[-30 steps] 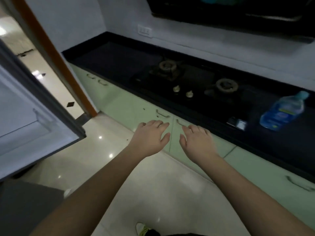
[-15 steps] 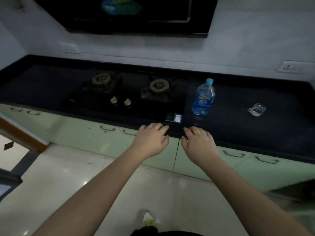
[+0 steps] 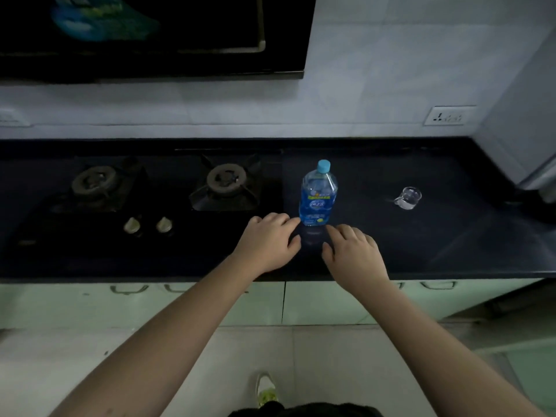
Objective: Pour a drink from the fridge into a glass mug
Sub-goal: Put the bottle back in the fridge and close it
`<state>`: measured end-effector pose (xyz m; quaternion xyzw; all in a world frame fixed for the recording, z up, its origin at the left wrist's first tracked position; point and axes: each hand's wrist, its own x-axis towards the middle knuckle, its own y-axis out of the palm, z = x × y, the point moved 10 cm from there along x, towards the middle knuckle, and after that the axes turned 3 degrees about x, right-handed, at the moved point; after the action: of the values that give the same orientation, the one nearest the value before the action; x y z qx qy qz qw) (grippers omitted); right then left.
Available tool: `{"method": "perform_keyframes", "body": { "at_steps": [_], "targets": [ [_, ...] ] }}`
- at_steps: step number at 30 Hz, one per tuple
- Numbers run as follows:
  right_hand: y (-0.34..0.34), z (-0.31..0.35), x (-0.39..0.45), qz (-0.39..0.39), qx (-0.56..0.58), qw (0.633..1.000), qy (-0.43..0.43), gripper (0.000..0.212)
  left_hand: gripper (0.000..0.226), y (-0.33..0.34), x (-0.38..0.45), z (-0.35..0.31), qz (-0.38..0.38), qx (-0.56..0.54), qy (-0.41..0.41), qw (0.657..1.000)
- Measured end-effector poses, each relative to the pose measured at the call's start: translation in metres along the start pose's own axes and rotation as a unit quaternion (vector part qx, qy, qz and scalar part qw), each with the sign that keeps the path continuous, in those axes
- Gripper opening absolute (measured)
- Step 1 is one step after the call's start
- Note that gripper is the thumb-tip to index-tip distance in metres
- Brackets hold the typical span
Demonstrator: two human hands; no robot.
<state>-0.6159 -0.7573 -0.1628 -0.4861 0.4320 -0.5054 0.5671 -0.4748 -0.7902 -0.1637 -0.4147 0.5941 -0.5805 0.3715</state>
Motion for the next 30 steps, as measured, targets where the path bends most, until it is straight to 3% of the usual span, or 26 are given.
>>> {"method": "perform_keyframes", "body": {
  "at_steps": [13,22,27,30],
  "targets": [
    [0.016,-0.042,0.070,-0.006,0.023,1.000,0.013,0.047,0.055,0.015,0.098,-0.004,-0.021,-0.026,0.073,0.997],
    [0.051,-0.080,0.128,0.026,0.055,0.998,-0.033,0.049,0.066,0.024,0.141,0.013,-0.089,-0.086,-0.001,0.992],
    [0.078,-0.101,0.148,0.072,0.050,0.996,-0.035,0.053,0.087,0.052,0.159,0.024,-0.022,-0.122,-0.048,0.991],
    [0.095,-0.109,0.155,0.108,0.078,0.991,-0.027,0.055,0.104,0.071,0.171,0.028,0.035,-0.215,-0.076,0.973]
  ]
}}
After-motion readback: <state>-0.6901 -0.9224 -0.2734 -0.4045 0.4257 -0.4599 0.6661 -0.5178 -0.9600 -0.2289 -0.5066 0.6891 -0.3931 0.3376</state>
